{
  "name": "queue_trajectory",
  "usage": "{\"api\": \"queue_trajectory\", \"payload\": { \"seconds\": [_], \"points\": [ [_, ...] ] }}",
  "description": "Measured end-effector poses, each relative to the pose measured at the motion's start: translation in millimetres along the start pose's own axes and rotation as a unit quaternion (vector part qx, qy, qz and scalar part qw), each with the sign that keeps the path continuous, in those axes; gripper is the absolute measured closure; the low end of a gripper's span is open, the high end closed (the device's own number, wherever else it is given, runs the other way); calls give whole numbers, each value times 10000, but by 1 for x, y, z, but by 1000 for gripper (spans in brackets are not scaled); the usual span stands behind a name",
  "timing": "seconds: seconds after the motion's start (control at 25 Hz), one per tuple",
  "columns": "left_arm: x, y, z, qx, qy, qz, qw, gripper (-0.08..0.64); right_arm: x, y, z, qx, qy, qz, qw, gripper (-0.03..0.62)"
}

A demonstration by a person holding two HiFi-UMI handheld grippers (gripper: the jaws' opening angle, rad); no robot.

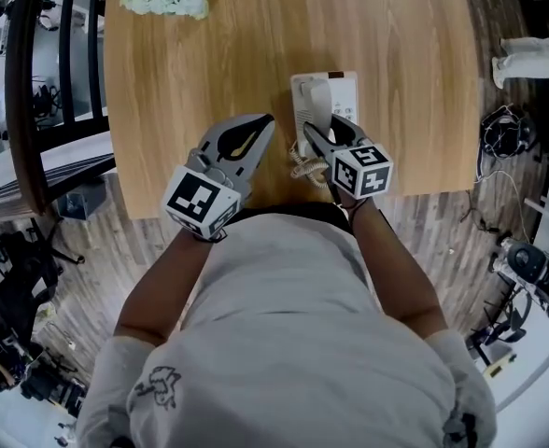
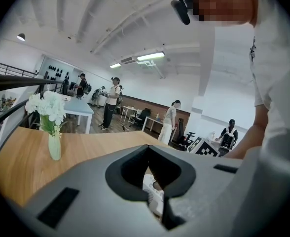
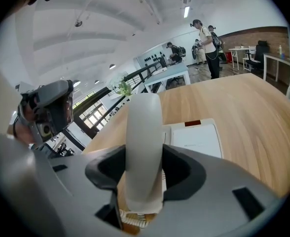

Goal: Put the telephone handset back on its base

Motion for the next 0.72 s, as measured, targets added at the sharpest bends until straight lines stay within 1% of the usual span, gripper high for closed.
{"api": "queue_trajectory", "payload": {
  "seconds": [0.2, 0.72],
  "points": [
    [-8, 9, -8, 94, -11, -75, 9999, 554, -14, 5, 7, -63, 81, -180, 9998, 368],
    [-21, 14, -22, 221, 14, -113, 9997, 554, -35, 8, 16, -303, 358, -652, 9968, 367]
  ]
}}
Point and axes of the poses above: the fingertips, and each gripper's own axes: x backward along the fingers, z to its right, y out of its underside, the point moved 4 cm from there along x, backward along the fingers, and after that the axes turned 4 degrees about -z, right-handed, at the moved point
